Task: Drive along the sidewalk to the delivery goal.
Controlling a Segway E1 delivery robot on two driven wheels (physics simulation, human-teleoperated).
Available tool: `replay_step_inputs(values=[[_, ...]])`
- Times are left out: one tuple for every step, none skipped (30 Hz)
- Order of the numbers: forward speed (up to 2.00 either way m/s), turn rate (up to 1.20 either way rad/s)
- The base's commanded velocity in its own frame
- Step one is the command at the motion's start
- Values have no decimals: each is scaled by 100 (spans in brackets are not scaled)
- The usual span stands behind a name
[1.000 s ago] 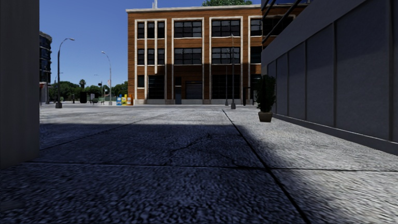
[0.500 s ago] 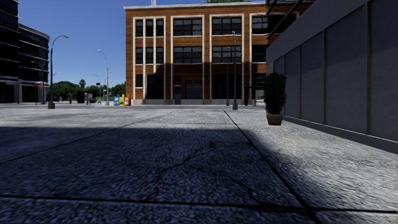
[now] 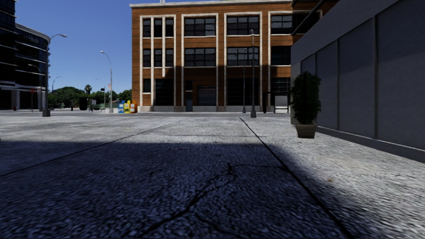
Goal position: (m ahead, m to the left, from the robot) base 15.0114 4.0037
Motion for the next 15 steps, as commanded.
replay_step_inputs(values=[[170,0],[170,0],[170,0],[170,0],[170,0],[170,0],[170,0],[170,0],[170,0],[170,0],[170,0],[170,0],[170,0],[170,0],[170,0]])
